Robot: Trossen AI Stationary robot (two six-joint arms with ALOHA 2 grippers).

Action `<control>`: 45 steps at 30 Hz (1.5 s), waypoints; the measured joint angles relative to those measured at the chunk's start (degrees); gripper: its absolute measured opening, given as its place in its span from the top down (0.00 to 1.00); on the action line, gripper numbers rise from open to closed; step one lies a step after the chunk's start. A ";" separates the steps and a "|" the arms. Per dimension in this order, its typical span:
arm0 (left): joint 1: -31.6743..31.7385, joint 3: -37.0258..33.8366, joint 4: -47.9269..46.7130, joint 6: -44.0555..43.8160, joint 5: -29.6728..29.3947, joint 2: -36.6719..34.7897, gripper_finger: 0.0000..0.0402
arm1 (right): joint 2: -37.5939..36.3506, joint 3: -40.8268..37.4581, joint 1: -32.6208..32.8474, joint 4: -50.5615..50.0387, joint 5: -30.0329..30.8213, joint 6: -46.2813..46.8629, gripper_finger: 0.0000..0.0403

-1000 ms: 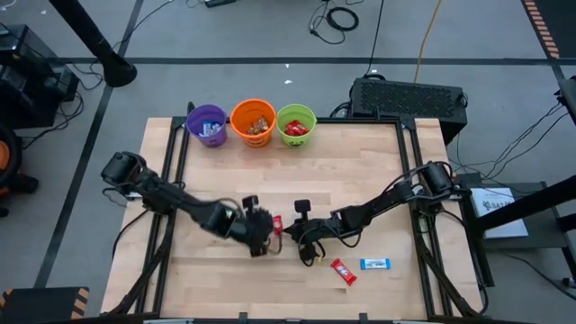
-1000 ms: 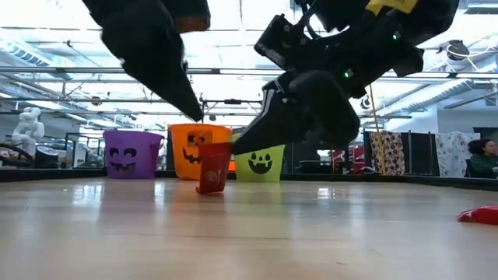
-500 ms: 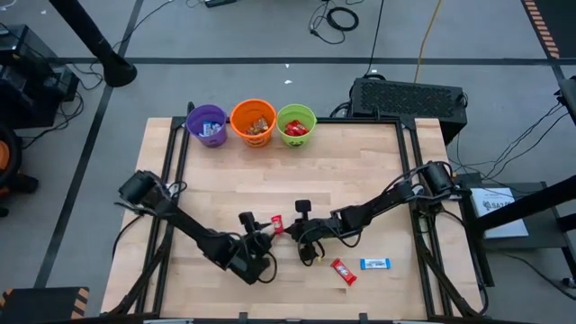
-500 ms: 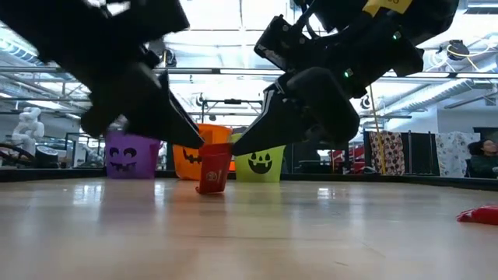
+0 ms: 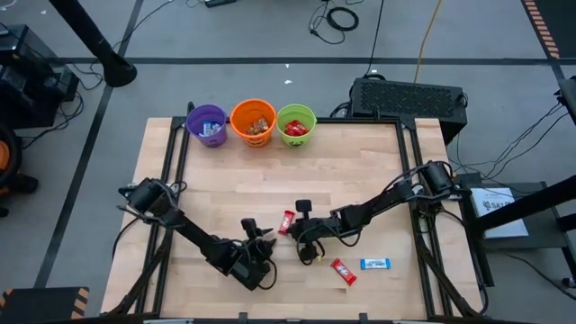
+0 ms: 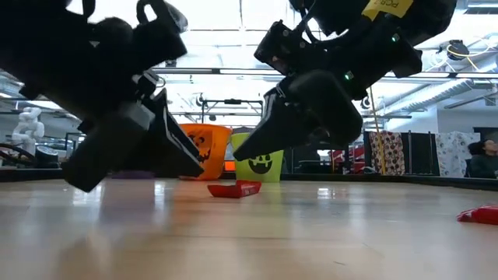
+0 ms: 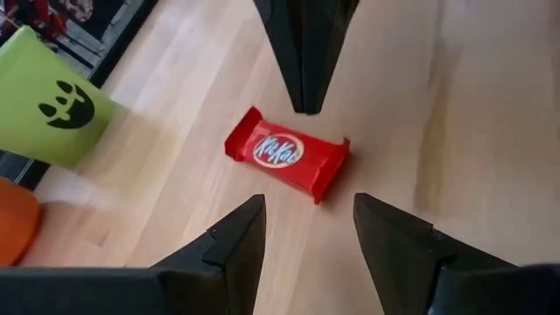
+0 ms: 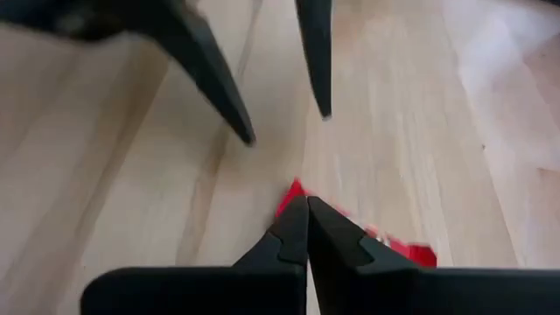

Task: Sort candy by brand, put in halloween buckets
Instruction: Put the red chocolate bar into the green bucket

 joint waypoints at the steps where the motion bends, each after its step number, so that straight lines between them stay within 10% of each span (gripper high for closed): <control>1: -0.05 0.06 -0.06 0.02 0.09 -0.14 0.55 | 0.00 0.00 0.00 -0.78 0.00 -0.34 1.00; 15: 4.33 -0.01 4.50 10.59 10.12 0.49 0.55 | -2.94 0.04 -2.60 -13.50 14.97 -2.13 0.92; 23: 4.32 0.01 6.03 14.93 10.03 0.46 0.58 | -1.73 0.04 -10.12 -13.11 -6.24 8.82 0.76; 30: 4.37 0.01 5.50 15.54 10.16 0.46 0.74 | -0.64 0.00 -11.63 -11.40 -10.89 10.33 0.71; 45: 5.61 0.01 2.98 16.54 11.21 0.40 0.94 | -0.59 0.00 -12.07 -8.97 -15.06 7.01 0.96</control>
